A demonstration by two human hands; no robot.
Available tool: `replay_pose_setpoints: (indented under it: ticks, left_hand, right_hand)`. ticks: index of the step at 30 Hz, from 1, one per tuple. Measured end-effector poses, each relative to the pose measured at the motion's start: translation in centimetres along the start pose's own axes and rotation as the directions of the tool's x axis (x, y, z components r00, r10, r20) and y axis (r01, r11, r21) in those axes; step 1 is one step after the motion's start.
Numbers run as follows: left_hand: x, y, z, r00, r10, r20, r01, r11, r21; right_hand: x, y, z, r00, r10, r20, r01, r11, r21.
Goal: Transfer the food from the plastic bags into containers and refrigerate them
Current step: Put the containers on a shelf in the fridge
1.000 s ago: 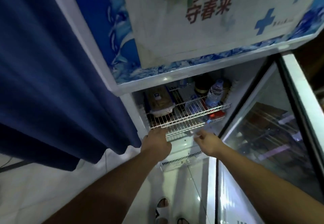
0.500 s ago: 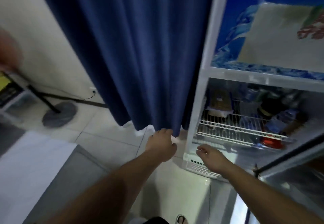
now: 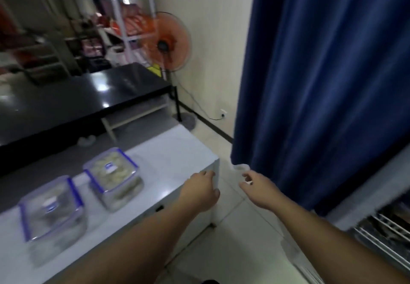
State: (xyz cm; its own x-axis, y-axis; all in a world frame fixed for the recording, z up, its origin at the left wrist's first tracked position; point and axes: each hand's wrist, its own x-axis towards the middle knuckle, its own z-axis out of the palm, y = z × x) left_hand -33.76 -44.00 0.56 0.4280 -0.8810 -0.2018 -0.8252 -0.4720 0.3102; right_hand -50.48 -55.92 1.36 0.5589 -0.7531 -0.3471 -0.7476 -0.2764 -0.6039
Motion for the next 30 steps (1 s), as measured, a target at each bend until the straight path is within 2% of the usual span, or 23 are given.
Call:
replay_pose_setpoints:
  ticks: [7,13,19,25,30]
  left_hand:
    - [-6.1,-14.4,-2.7,0.969,-0.240,-0.064,0.236,0.969,-0.068]
    - [-10.1,-22.5,-4.6,0.892,-0.441,-0.098,0.426,0.893,-0.145]
    - [-10.7,-27.6,-5.7,0.813,-0.574,-0.095,0.547,0.810,-0.213]
    - [-7.4,-30.2,-6.5,0.731,-0.677,-0.089,0.622,0.714,-0.320]
    - [-3.2,-31.7,-7.8,0.633,-0.773,-0.041,0.679,0.580,-0.450]
  right_hand:
    - [1.9,-12.3,10.5,0.972,-0.174,0.155,0.185,0.981,-0.055]
    - [3.6,-19.4,16.0,0.926,-0.275,0.260,0.315,0.941,-0.127]
    - [7.2,-24.7,18.9,0.890,-0.330,0.314,0.390,0.908,-0.155]
    - [13.1,-27.8,21.1,0.859,-0.366,0.359,0.430,0.895,-0.116]
    - [18.5,-29.1,22.5,0.846,-0.324,0.424,0.384,0.921,-0.061]
